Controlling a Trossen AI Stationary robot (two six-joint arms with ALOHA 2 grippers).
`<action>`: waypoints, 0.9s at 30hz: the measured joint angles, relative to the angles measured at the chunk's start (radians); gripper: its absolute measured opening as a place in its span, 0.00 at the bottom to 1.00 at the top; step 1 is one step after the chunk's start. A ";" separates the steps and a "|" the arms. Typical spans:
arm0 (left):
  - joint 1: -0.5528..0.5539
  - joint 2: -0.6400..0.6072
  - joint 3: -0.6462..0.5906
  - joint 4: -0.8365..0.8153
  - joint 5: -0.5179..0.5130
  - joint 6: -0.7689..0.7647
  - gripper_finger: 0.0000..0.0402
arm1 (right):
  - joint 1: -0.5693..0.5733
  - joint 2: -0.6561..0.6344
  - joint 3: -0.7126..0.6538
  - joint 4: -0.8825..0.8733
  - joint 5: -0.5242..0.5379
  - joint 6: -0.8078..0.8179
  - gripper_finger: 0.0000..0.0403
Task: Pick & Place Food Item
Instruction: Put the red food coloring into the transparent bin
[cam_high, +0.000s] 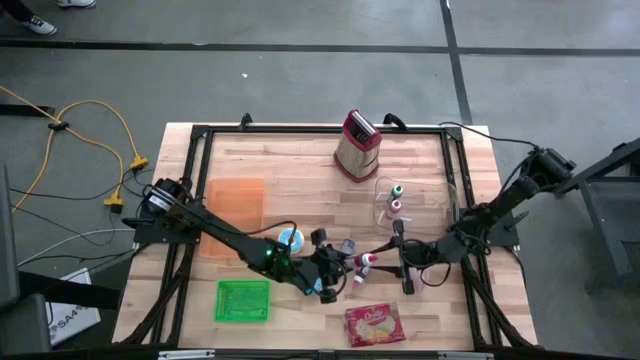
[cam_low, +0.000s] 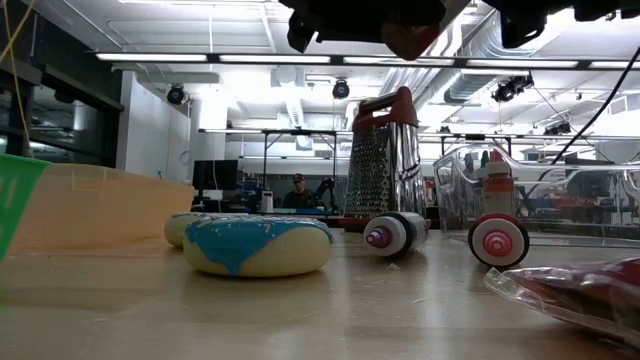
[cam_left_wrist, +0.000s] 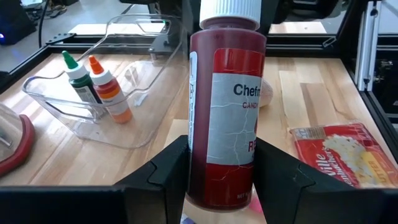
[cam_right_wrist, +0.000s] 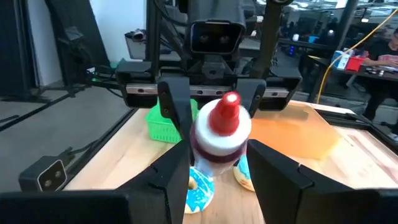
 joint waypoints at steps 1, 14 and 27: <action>0.000 0.000 0.000 0.000 0.001 0.000 0.37 | -0.007 0.000 0.000 0.002 -0.012 0.000 0.37; 0.000 0.000 0.000 -0.001 0.000 0.013 0.37 | -0.047 0.000 0.000 0.051 -0.099 0.000 0.37; 0.022 0.001 0.000 0.027 0.023 0.035 0.37 | -0.047 0.000 0.000 0.064 -0.119 -0.027 0.37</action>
